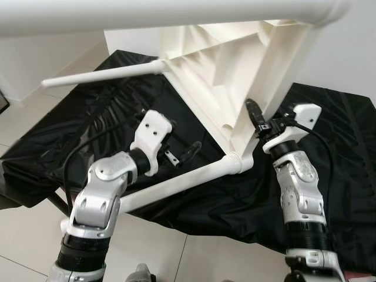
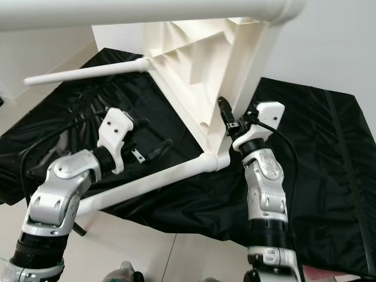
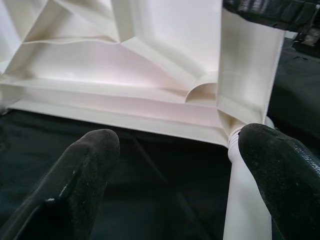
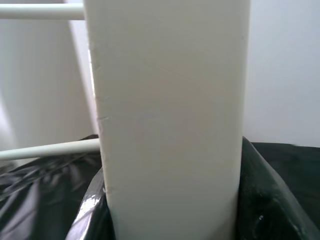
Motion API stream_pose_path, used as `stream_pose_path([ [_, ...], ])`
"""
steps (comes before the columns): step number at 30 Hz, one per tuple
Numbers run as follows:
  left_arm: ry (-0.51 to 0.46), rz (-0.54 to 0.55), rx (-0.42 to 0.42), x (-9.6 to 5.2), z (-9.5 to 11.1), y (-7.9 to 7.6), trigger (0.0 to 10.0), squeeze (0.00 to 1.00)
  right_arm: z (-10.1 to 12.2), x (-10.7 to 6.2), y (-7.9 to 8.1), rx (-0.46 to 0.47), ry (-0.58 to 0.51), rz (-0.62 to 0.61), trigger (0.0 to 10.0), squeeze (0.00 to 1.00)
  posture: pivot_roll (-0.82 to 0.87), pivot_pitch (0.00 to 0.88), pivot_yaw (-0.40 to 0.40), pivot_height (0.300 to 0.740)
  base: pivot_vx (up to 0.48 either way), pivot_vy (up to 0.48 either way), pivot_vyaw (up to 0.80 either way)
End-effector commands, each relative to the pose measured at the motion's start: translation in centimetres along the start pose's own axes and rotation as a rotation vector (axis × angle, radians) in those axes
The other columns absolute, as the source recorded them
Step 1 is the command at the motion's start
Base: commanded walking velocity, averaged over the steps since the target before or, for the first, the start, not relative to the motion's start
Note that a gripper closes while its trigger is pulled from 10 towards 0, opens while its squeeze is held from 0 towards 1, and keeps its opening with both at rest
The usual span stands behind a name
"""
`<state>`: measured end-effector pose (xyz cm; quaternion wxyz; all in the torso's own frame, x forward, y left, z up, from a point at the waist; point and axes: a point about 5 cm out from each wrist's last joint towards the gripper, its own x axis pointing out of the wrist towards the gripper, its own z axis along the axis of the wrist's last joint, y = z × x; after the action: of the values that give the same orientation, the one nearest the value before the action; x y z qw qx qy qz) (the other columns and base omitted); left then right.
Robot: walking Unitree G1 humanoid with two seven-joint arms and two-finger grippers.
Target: Building children table
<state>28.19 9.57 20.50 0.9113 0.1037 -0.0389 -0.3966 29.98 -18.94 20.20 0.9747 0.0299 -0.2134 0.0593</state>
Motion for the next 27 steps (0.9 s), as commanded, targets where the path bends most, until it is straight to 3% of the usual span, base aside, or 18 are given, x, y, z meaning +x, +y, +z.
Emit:
stream_pose_path([
  [1,0.015,0.013,-0.015,0.3,-0.2,0.0,10.0,0.00,-0.7,-1.7,-2.2,-0.044,0.052,-0.157,0.0,0.00,-0.10,0.044,0.055,0.740,0.000,0.000,0.00],
  [7,0.006,-0.015,-0.017,0.9,0.0,0.0,10.0,0.00,0.4,-3.2,-2.5,-0.125,0.040,-0.224,0.0,0.00,-0.12,0.046,0.069,0.740,0.000,0.000,0.00],
  [10,-0.009,-0.041,-0.026,1.5,0.3,-0.2,10.0,0.00,1.8,-4.1,-2.4,-0.252,0.002,-0.308,0.0,0.00,-0.15,0.046,0.076,0.740,0.000,0.000,0.00],
  [17,-0.013,-0.045,-0.025,1.7,0.4,-0.1,10.0,0.00,1.9,-4.7,-2.1,-0.292,0.011,-0.376,0.0,0.00,-0.15,0.043,0.076,0.740,0.000,0.000,0.00],
  [19,-0.015,-0.044,-0.025,1.7,0.4,-0.1,10.0,0.00,1.3,-5.7,-2.1,-0.313,0.059,-0.487,0.0,0.00,-0.14,0.043,0.073,0.740,0.000,0.000,0.00],
  [22,-0.015,-0.044,-0.025,1.7,0.4,-0.1,10.0,0.00,0.9,-6.3,-1.9,-0.318,0.086,-0.528,0.0,0.00,-0.13,0.041,0.075,0.740,0.000,0.000,0.00],
  [27,-0.016,-0.044,-0.023,1.7,0.5,-0.2,10.0,0.00,-0.8,-7.0,0.2,-0.280,0.158,-0.508,0.0,0.00,-0.12,0.038,0.079,0.740,0.000,0.000,0.00],
])
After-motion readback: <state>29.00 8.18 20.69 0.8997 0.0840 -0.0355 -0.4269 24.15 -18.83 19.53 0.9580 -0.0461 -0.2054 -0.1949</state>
